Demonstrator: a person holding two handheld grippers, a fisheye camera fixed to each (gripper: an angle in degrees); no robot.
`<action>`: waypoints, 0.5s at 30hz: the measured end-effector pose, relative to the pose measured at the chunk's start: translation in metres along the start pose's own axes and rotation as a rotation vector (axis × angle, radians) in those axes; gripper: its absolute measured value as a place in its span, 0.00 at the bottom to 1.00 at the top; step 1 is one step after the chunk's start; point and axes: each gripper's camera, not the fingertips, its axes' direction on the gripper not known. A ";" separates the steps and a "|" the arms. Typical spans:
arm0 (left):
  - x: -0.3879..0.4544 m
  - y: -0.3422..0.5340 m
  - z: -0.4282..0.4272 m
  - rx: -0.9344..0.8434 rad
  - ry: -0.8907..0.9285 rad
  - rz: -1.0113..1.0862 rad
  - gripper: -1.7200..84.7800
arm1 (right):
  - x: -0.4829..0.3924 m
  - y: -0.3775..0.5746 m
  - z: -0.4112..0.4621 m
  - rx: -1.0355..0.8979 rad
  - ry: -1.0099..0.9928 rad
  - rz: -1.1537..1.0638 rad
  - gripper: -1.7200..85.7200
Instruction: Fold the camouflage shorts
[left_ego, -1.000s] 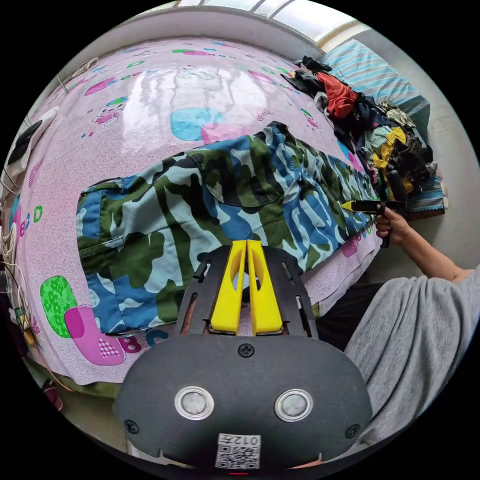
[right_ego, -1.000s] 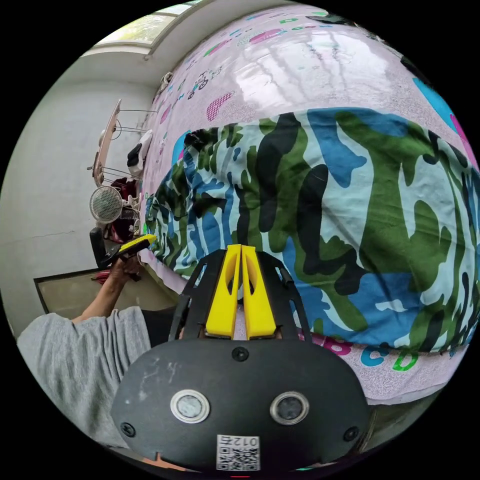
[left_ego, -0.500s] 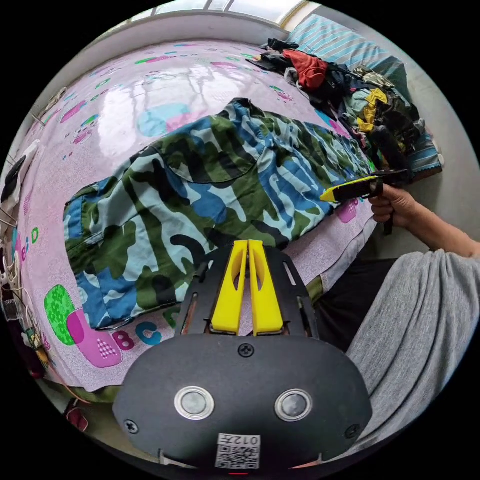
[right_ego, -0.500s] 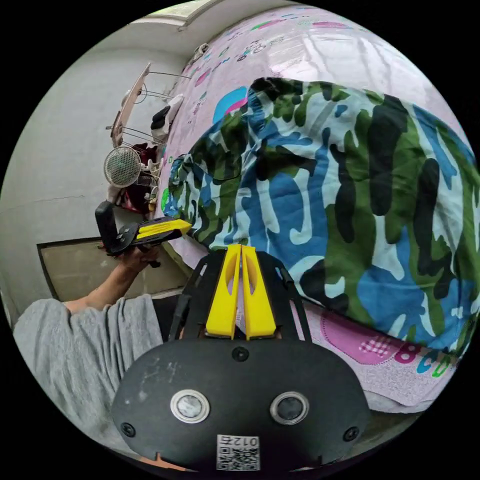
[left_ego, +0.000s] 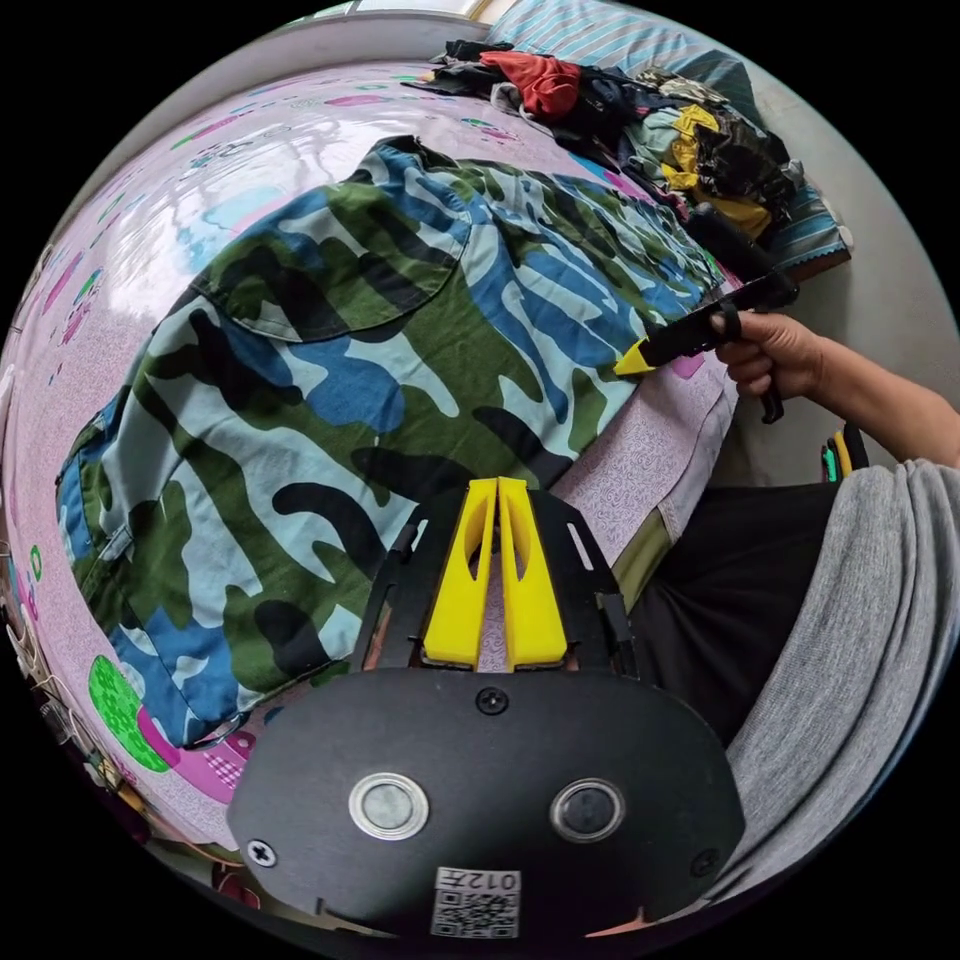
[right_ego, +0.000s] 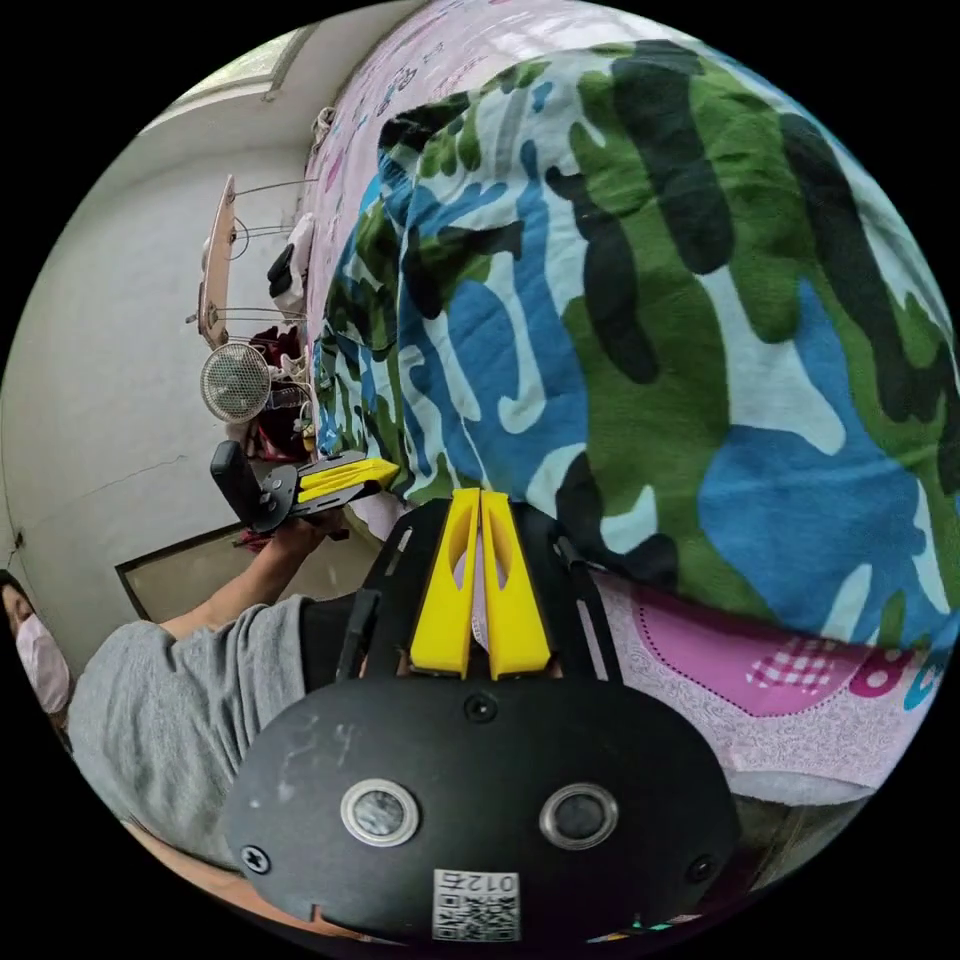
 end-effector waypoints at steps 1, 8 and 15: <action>-0.002 0.000 0.002 0.001 0.005 0.001 0.02 | 0.007 0.004 -0.024 0.047 0.000 0.047 0.01; -0.021 -0.007 0.019 -0.045 0.031 -0.028 0.02 | -0.007 0.060 -0.131 0.450 0.033 0.332 0.01; 0.035 -0.079 0.031 0.083 0.076 0.025 0.02 | -0.112 0.020 -0.099 0.333 -0.087 0.085 0.01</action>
